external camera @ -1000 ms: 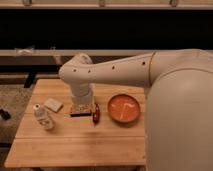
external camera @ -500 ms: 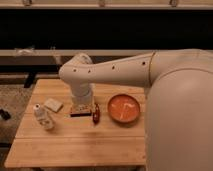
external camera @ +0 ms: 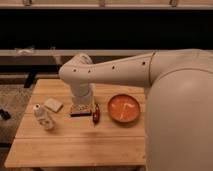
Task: Place the white sponge in the ceramic cup
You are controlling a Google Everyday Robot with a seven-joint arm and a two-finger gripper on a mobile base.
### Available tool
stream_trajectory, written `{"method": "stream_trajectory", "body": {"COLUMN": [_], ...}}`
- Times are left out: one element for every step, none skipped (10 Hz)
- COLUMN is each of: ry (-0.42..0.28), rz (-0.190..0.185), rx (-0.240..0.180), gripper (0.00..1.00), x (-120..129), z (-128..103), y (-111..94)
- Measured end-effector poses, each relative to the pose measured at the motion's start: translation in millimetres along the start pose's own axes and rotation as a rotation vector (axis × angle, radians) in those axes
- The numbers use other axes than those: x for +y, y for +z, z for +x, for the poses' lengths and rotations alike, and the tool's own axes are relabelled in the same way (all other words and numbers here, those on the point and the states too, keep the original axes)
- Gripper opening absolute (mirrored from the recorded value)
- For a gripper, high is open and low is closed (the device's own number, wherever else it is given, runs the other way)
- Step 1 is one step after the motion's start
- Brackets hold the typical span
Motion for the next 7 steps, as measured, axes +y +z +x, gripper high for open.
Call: {"method": "stream_trajectory", "body": {"ry": [0.000, 0.000, 0.000, 0.000, 0.000, -0.006, -0.057], "rz": [0.000, 0.000, 0.000, 0.000, 0.001, 0.001, 0.005], "rx": [0.000, 0.000, 0.000, 0.000, -0.001, -0.001, -0.003], "gripper": [0.65, 0.65, 0.65, 0.65, 0.65, 0.65, 0.65], "x": [0.0, -0.1, 0.0, 0.0, 0.1, 1.0, 5.0], "z": [0.0, 0.0, 0.0, 0.0, -0.1, -1.0, -6.9], "y": [0.0, 0.0, 0.0, 0.0, 0.1, 1.0, 4.7]}}
